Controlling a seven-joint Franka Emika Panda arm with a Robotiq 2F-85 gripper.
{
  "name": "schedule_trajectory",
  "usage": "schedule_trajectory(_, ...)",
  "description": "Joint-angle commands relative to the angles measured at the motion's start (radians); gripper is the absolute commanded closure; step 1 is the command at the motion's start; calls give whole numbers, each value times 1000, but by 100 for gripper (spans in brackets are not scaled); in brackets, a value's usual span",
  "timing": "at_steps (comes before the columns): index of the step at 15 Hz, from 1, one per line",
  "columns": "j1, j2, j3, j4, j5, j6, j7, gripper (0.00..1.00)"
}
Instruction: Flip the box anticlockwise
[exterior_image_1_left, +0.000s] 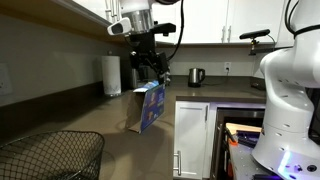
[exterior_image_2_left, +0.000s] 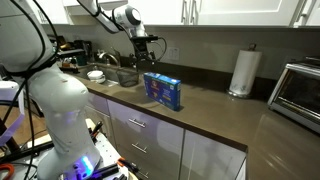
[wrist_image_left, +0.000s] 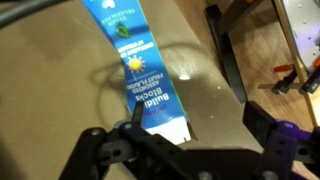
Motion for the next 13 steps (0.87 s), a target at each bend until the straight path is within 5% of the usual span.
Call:
schedule_trajectory(1,2,-70,-44,-21,173,-7,-92,0)
schedule_trajectory(11,22,-308,-90,-214,324,171,-50,0)
schedule_trajectory(13,18,-260,-87,-168,294,138,-52,0)
